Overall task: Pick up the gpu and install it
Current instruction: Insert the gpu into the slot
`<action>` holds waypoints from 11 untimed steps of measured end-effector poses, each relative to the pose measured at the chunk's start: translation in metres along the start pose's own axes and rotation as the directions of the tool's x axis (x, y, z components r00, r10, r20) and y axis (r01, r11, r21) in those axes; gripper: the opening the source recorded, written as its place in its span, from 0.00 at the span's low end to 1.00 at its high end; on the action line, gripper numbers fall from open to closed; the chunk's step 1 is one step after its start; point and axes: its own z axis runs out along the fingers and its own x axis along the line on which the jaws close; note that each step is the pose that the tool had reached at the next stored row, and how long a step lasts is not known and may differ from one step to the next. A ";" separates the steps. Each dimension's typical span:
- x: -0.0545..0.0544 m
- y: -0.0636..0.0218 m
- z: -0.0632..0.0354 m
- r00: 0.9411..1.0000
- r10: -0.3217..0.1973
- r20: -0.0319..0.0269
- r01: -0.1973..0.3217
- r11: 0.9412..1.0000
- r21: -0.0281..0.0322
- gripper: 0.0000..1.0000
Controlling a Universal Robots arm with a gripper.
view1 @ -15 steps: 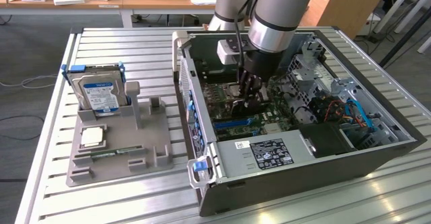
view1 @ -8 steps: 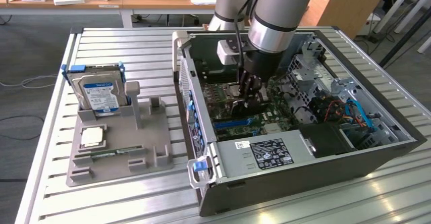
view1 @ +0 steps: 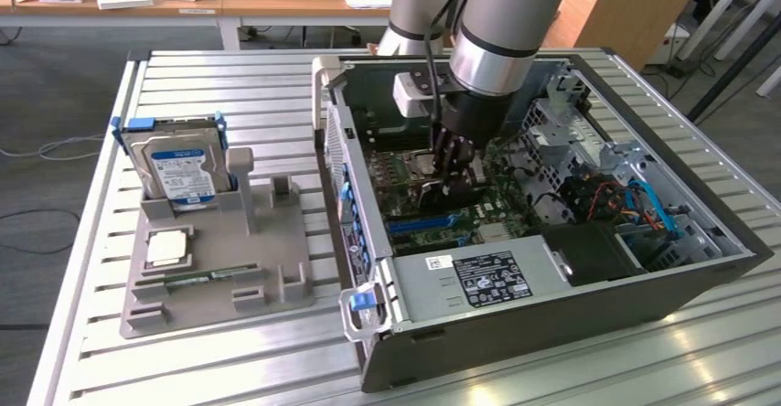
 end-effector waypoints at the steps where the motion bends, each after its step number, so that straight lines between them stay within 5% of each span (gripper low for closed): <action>1: 0.000 0.0000 0.0001 1.000 0.000 0.000 0.000 1.000 0.000 0.27; 11: 0.002 0.0000 0.0001 1.000 0.011 0.000 -0.011 1.000 0.000 0.27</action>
